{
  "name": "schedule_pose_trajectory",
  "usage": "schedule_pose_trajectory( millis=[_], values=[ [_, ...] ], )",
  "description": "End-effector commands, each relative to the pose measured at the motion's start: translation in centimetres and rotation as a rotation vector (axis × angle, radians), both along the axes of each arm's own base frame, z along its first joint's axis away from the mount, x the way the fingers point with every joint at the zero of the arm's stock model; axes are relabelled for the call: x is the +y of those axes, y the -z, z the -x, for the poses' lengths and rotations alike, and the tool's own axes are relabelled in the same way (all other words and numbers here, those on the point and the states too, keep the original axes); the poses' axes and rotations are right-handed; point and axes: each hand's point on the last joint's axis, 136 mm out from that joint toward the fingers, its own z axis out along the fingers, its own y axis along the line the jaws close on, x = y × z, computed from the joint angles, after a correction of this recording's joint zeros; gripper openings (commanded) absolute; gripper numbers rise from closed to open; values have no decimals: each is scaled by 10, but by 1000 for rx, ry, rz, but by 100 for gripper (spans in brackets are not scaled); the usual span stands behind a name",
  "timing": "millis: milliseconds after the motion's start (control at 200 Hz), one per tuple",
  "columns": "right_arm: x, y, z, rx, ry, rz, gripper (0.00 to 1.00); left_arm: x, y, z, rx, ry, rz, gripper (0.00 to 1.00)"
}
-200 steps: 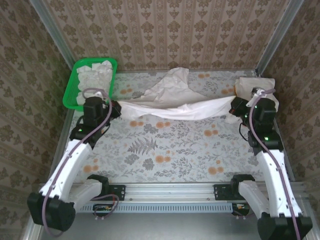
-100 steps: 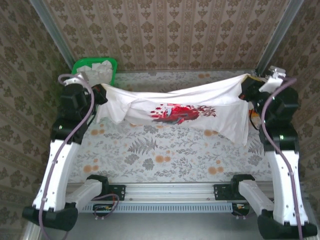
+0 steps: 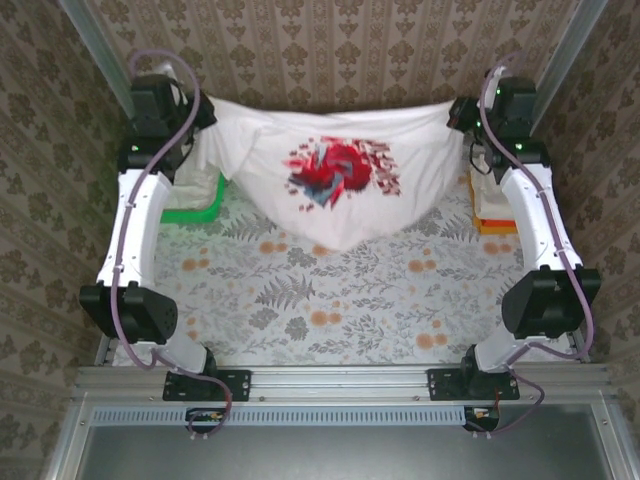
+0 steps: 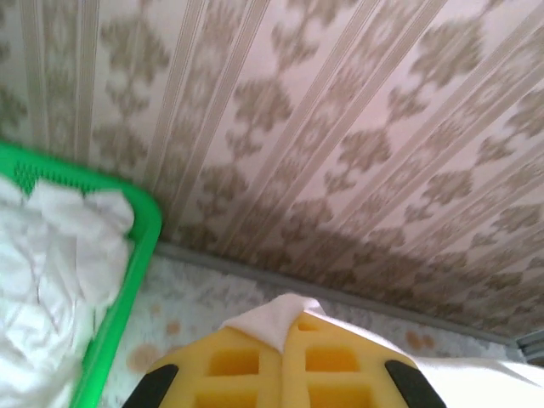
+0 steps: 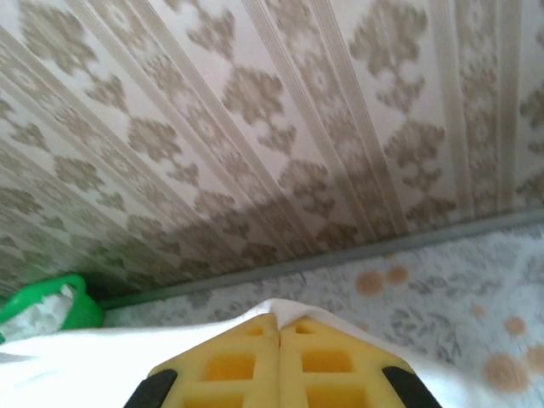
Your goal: Fold and stack the t-shirts
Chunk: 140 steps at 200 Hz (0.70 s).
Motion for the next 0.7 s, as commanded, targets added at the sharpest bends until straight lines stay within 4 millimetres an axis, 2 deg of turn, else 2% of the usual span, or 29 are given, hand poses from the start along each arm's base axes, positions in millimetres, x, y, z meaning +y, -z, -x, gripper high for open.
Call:
schedule_pose_trajectory(
  millis=[0, 90, 160, 240, 300, 330, 360, 365, 395, 410, 425, 435, 450, 490, 580, 620, 695],
  values=[
    [1, -114, 16, -262, -26, -3, 0, 7, -92, 24, -213, 10, -39, 0],
    [-2, -143, 27, -322, -19, 4, 0, 7, -128, 41, -298, 18, -35, 0],
    [-7, -152, 38, -342, -6, 18, 0, 7, -140, 53, -328, 24, -34, 0],
    [-14, -138, 45, -304, 11, 30, 0, 7, -134, 63, -319, 27, -33, 0],
    [-22, -108, 49, -238, 29, 24, 0, 8, -118, 70, -292, 26, -29, 0],
    [-25, -94, 52, -213, 35, 17, 0, 9, -104, 72, -266, 20, -27, 0],
    [-28, -72, 55, -171, 42, 5, 0, 10, -89, 75, -237, 13, -18, 0],
    [-28, -72, 55, -171, 42, 5, 0, 10, -81, 73, -220, 12, -20, 0],
    [-30, -50, 60, -130, 44, -7, 0, 11, -65, 76, -191, 6, -11, 0],
    [-30, -46, 62, -125, 45, -10, 0, 11, -53, 76, -169, 6, -6, 0],
    [-31, -26, 62, -83, 44, -20, 0, 11, -44, 78, -152, 8, 1, 0],
    [-31, -21, 62, -73, 45, -23, 0, 11, -37, 79, -138, 7, 7, 0],
    [-30, -18, 71, -71, 43, -28, 0, 10, -27, 81, -118, 10, 16, 0],
    [-29, 9, 79, -17, 39, -49, 0, 8, 0, 86, -60, 14, 40, 0],
    [-19, 78, 99, 129, 18, -114, 0, 0, 73, 101, 87, 25, 94, 0],
    [-12, 113, 111, 208, 1, -155, 0, -2, 115, 108, 178, 21, 111, 0],
    [-1, 160, 127, 325, -18, -231, 0, -4, 185, 124, 335, 4, 141, 0]
  ],
)
